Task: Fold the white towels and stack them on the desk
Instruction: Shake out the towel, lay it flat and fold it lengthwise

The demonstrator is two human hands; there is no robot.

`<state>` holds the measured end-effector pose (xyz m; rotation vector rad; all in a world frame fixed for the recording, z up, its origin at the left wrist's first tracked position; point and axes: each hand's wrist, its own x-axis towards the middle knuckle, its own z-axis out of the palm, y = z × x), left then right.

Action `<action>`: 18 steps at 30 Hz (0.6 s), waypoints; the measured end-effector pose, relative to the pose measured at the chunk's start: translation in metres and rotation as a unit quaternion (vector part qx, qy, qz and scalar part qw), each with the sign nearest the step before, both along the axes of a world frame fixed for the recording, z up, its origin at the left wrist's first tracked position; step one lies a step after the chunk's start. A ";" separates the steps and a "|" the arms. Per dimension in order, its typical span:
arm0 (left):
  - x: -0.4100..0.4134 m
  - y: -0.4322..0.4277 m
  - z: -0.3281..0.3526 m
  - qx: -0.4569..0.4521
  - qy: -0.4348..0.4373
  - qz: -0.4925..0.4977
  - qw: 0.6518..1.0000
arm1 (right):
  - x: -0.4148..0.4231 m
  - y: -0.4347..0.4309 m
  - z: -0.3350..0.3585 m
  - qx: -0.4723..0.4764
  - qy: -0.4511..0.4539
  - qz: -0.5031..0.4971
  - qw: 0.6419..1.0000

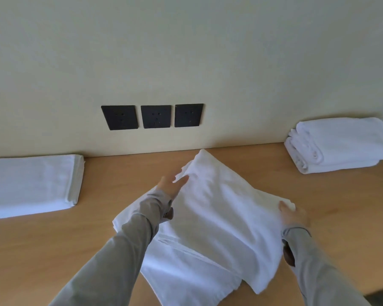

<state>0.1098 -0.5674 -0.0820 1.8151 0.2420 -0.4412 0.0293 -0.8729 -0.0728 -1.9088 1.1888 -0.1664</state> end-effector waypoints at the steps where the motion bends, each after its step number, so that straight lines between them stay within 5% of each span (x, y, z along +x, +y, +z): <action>1: -0.006 0.008 -0.012 0.033 0.005 0.018 0.999 | 0.003 -0.001 -0.004 -0.017 0.031 -0.002 0.999; 5: -0.039 0.047 -0.047 0.198 0.002 0.099 0.975 | 0.006 0.024 -0.010 -0.211 0.043 0.043 0.976; 7: -0.058 0.060 -0.058 0.283 0.028 0.131 0.950 | 0.002 0.063 -0.013 -0.271 -0.065 0.162 0.947; 10: -0.081 0.069 -0.069 0.349 0.081 0.169 0.918 | -0.021 0.139 -0.024 -0.242 -0.142 0.419 0.864; 14: -0.089 0.075 -0.074 0.288 0.116 0.276 0.910 | -0.045 0.204 -0.045 -0.290 -0.043 0.639 0.711; 18: -0.095 0.080 -0.082 0.184 0.153 0.355 0.904 | -0.038 0.209 -0.054 -0.332 0.028 0.653 0.680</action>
